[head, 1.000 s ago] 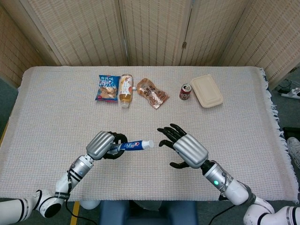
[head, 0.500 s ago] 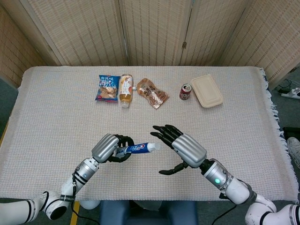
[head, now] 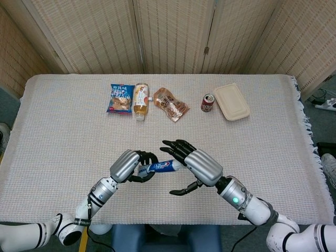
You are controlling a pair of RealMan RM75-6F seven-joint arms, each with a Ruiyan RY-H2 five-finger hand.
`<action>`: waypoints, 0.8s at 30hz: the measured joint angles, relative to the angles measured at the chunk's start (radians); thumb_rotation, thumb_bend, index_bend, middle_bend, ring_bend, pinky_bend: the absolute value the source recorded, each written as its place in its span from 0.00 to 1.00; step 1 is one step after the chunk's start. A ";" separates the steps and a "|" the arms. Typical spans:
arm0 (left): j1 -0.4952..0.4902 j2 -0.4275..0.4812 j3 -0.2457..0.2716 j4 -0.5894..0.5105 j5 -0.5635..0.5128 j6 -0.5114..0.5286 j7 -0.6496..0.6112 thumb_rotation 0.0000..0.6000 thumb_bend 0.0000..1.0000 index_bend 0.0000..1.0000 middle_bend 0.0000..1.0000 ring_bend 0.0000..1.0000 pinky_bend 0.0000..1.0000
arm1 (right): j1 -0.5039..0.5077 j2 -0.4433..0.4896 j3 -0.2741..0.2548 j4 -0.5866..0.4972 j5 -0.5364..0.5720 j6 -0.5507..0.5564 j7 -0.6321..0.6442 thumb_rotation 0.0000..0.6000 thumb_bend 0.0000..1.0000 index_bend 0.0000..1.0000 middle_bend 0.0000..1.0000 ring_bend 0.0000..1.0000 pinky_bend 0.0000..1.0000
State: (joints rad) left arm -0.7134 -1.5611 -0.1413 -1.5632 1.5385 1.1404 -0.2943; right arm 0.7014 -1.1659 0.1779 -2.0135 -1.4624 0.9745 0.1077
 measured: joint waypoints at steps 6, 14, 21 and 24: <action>-0.002 -0.010 -0.006 -0.001 -0.002 0.008 -0.011 1.00 0.82 0.75 0.78 0.67 0.58 | 0.010 -0.032 0.005 0.014 0.013 0.001 -0.008 0.50 0.04 0.00 0.00 0.00 0.00; -0.007 -0.019 -0.014 -0.003 -0.005 0.014 -0.013 1.00 0.82 0.75 0.78 0.67 0.58 | 0.024 -0.079 0.010 0.031 0.026 0.004 -0.015 0.49 0.04 0.00 0.00 0.00 0.00; -0.007 -0.018 -0.016 -0.006 -0.008 0.016 -0.022 1.00 0.82 0.75 0.78 0.67 0.58 | 0.034 -0.118 0.014 0.047 0.036 0.006 -0.011 0.49 0.04 0.00 0.00 0.00 0.00; -0.007 -0.017 -0.017 -0.005 -0.009 0.017 -0.027 1.00 0.82 0.75 0.78 0.67 0.58 | 0.035 -0.135 0.014 0.056 0.032 0.013 -0.001 0.49 0.04 0.00 0.00 0.00 0.00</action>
State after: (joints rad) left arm -0.7207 -1.5776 -0.1580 -1.5686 1.5293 1.1573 -0.3213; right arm 0.7361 -1.3012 0.1915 -1.9570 -1.4300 0.9878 0.1072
